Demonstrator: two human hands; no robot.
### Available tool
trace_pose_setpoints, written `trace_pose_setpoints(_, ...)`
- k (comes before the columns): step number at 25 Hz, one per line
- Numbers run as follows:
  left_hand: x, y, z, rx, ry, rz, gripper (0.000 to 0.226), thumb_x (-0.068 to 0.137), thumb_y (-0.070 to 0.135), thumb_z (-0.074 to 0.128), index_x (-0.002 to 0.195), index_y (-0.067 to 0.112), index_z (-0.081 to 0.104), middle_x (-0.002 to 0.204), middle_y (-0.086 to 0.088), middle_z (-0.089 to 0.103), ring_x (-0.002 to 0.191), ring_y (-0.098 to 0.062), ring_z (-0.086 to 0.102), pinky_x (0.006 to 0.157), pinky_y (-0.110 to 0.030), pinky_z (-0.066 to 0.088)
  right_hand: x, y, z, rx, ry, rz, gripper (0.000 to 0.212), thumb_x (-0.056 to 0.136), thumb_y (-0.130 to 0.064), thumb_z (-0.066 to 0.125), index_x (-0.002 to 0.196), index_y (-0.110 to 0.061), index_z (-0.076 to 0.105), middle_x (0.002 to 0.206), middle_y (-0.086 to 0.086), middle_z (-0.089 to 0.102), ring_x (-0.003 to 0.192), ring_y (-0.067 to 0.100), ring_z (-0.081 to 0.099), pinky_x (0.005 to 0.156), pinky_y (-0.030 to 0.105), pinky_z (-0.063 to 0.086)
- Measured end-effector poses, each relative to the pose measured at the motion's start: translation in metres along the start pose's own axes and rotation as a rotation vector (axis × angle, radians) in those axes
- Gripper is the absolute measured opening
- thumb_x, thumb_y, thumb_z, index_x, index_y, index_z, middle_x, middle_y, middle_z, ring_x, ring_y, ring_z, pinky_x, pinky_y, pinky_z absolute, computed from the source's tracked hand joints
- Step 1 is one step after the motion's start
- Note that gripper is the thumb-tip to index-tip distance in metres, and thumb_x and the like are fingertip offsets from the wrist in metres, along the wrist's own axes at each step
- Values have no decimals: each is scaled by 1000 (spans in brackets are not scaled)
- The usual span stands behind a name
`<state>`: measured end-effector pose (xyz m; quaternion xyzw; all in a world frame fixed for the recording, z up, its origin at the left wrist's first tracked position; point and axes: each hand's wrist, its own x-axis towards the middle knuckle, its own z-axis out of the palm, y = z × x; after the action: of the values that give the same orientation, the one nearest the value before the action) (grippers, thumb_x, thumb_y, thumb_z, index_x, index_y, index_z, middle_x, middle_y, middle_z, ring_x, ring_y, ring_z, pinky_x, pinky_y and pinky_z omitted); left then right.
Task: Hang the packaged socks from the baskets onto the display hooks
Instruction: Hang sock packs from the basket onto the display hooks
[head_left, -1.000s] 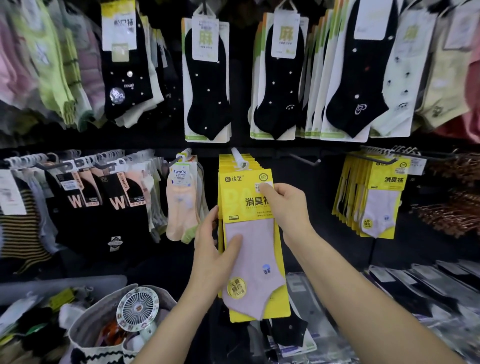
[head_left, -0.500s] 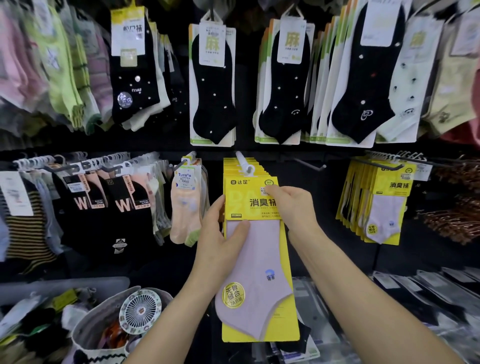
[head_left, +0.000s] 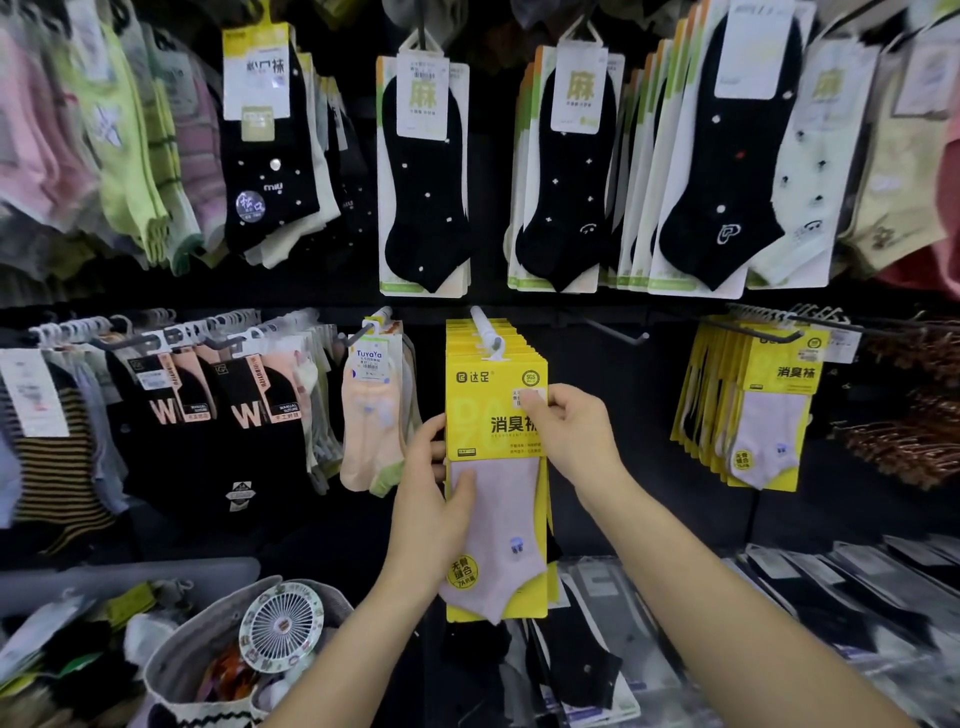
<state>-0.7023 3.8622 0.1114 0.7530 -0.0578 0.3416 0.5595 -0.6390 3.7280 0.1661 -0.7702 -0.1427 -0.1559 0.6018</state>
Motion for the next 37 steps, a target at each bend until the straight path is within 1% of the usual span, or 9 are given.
trace_pose_setpoints(4, 3, -6, -2, 64, 20, -43, 45, 86, 18, 63, 126, 24, 43, 116, 9, 54, 99, -3, 53, 81, -22, 47, -3, 9, -5, -156, 130, 4, 38, 81, -49, 63, 99, -16, 59, 88, 4, 65, 80, 18, 61, 62, 31, 48)
trace_pose_setpoints(6, 11, -5, 1, 51, -23, -31, 50, 89, 22, 58, 135, 16, 38, 132, 3, 49, 121, -12, 47, 99, -34, 43, -6, 13, -2, -156, 106, 16, 55, 84, -49, 60, 127, -18, 45, 110, 1, 57, 99, 16, 57, 79, 35, 50)
trace_pose_setpoints(8, 22, -2, 9, -37, -108, -19, 51, 92, 24, 49, 139, 12, 35, 135, -5, 50, 126, -17, 47, 106, -40, 40, -8, 14, 7, -101, -11, 9, 46, 93, -41, 49, 132, -18, 42, 121, -1, 53, 111, 16, 54, 89, 35, 46)
trace_pose_setpoints(11, 36, -5, 20, -175, -122, -73, 49, 99, 15, 40, 145, 8, 24, 134, -5, 52, 122, -13, 51, 105, -34, 41, -6, 11, 20, -22, -98, 19, 33, 99, -31, 40, 128, -17, 43, 120, -1, 55, 101, 11, 53, 82, 26, 42)
trace_pose_setpoints(17, 45, -16, 21, -215, -142, -62, 40, 99, 5, 35, 137, 15, 31, 119, 13, 53, 103, 14, 55, 84, -7, 45, -2, 17, 14, 6, -186, 10, 40, 98, -18, 42, 138, -19, 35, 126, -3, 52, 112, 11, 50, 95, 30, 42)
trace_pose_setpoints(22, -5, -29, 14, -224, -207, -107, 42, 99, 9, 38, 140, 15, 32, 133, 7, 49, 120, 2, 50, 94, -14, 43, -44, 50, -10, 12, -281, 41, 48, 95, -15, 51, 140, -14, 36, 126, -5, 51, 114, 8, 50, 95, 25, 42)
trace_pose_setpoints(28, -158, -95, 14, -52, -136, -593, 56, 97, 27, 44, 147, 14, 22, 148, -1, 32, 129, -8, 34, 100, -20, 29, -168, 156, -49, -14, -277, 381, 42, 94, -16, 53, 134, -7, 43, 114, 6, 56, 102, 14, 55, 78, 8, 42)
trace_pose_setpoints(32, -256, -139, 15, 279, -577, -862, 41, 97, 20, 48, 135, 6, 42, 132, -13, 52, 117, -24, 53, 86, -25, 41, -275, 221, -63, -187, -489, 629, 32, 93, -17, 55, 121, -2, 57, 110, 10, 62, 98, 13, 55, 83, 18, 41)
trace_pose_setpoints(37, -322, -170, 9, 627, -1161, -806, 34, 97, 18, 46, 129, 7, 49, 132, -12, 53, 118, -24, 53, 89, -25, 42, -368, 263, -68, -302, -698, 772, 31, 94, -20, 54, 122, -7, 59, 122, 6, 61, 106, 9, 52, 74, 1, 31)
